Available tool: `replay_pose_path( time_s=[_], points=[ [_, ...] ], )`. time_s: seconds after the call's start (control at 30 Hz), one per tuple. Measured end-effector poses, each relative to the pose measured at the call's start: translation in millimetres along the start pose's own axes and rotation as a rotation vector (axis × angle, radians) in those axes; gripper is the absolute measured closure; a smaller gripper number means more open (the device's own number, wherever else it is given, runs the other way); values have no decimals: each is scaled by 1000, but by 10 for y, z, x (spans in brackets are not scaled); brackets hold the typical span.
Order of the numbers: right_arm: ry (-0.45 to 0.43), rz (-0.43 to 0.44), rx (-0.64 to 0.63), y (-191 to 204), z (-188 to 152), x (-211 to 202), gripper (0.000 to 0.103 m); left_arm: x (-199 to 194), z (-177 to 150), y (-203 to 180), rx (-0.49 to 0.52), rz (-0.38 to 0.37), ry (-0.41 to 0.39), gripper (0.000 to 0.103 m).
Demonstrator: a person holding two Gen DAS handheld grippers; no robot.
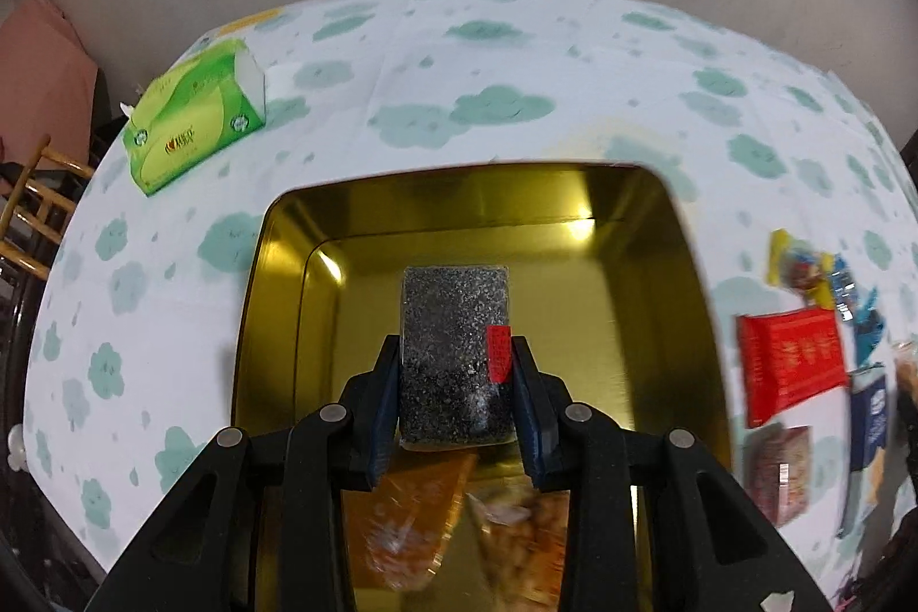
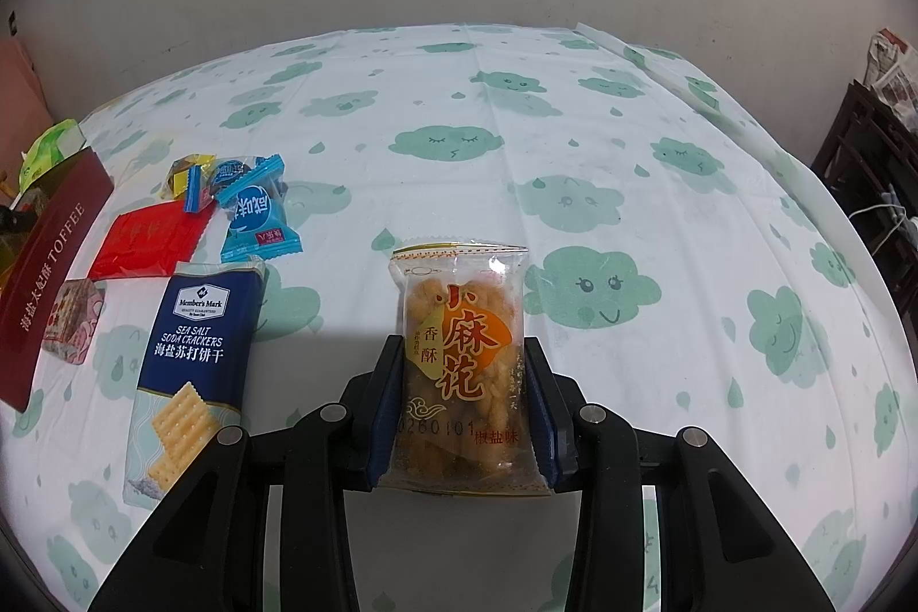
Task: Organize snacks
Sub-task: 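Carry the grey block into the tin and release it with the left gripper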
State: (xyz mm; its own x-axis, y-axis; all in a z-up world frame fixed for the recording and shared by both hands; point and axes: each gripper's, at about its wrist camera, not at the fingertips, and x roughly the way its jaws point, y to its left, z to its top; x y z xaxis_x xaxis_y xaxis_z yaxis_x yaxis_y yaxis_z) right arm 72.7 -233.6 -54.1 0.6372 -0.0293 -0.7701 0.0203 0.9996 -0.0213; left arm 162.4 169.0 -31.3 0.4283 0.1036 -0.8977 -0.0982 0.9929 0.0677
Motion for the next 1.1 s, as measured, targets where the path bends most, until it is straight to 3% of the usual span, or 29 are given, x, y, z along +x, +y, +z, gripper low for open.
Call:
replay_pose_path(
  time_s=[0.3, 0.7, 1.1],
  points=[
    [1, -7, -1, 0, -1, 3, 61, 185, -52, 102, -11, 8, 40, 72],
    [14, -16, 0, -14, 15, 17, 58, 166, -62, 89, 7, 23, 31, 69],
    [215, 10, -19, -71, 270, 138, 57, -256, -232, 27, 7, -11, -35, 54]
  ],
)
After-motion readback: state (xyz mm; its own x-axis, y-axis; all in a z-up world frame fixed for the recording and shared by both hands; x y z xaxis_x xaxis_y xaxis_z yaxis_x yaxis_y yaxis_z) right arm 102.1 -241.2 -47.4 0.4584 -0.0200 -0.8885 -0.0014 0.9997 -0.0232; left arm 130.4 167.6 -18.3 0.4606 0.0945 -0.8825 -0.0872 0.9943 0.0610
